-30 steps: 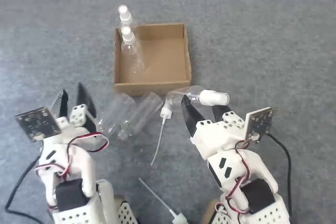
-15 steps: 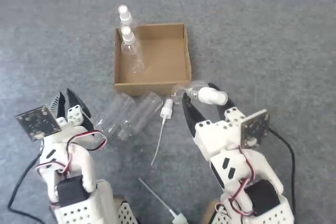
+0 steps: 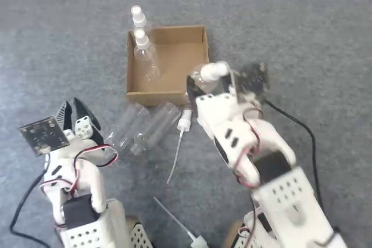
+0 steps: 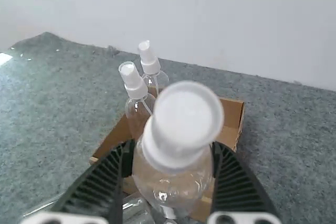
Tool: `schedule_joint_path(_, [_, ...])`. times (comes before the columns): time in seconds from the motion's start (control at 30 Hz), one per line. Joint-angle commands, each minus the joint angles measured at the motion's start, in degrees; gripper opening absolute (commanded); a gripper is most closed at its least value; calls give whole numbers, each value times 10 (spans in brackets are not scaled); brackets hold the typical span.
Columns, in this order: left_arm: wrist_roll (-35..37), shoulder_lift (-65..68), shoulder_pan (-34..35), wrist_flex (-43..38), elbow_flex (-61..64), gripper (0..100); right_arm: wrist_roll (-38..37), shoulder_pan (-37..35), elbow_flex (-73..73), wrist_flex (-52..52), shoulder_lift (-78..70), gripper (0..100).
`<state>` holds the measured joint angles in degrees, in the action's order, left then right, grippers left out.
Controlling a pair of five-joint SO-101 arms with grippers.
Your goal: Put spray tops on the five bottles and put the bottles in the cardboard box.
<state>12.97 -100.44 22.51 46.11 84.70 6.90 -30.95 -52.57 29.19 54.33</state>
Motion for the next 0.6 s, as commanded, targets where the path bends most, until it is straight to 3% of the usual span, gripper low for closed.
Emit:
schedule_joint_path(0.0, [-5,-9,4,-21,-3,51,-33,2,79,-64,-104,76])
schedule_joint_path(0.57, [-5,-9,25,-21,-4,51,-56,65,332,-189,-494,78])
